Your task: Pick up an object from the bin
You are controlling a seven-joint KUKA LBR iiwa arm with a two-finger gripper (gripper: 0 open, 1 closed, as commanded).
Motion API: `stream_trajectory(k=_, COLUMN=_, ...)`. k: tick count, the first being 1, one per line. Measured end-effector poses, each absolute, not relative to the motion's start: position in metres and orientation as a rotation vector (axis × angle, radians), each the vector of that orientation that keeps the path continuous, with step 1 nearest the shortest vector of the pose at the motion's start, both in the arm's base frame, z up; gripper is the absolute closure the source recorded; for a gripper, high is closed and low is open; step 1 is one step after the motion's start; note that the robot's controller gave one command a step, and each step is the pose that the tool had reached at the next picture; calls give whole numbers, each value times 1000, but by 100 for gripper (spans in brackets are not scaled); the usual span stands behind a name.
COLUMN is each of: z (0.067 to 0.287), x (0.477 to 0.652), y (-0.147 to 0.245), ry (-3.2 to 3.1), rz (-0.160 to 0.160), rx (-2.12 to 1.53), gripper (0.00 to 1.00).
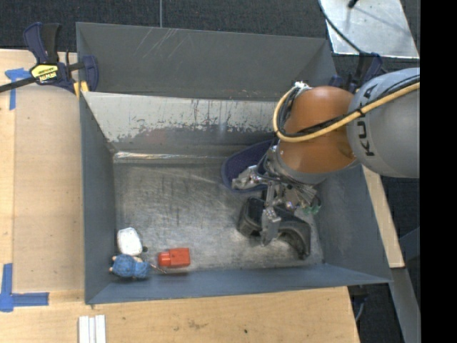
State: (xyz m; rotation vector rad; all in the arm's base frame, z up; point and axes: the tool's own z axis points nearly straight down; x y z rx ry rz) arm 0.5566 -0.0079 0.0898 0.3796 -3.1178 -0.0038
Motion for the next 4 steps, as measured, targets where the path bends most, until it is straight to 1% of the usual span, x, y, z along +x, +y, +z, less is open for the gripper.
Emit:
stream_trajectory(k=1, z=86, x=612, y=-53, ry=-3065, rz=-11, rx=660, gripper=0)
stream_trajectory(k=2, z=89, x=618, y=-77, ry=-2859, rz=-7, rx=1325, gripper=0)
stream_trajectory(k=3, z=90, x=619, y=-75, ry=-2861, rz=-10, rx=1323, gripper=100)
stream_trajectory(k=4, z=103, x=612, y=-21, ry=-2768, rz=-6, rx=1484, gripper=100)
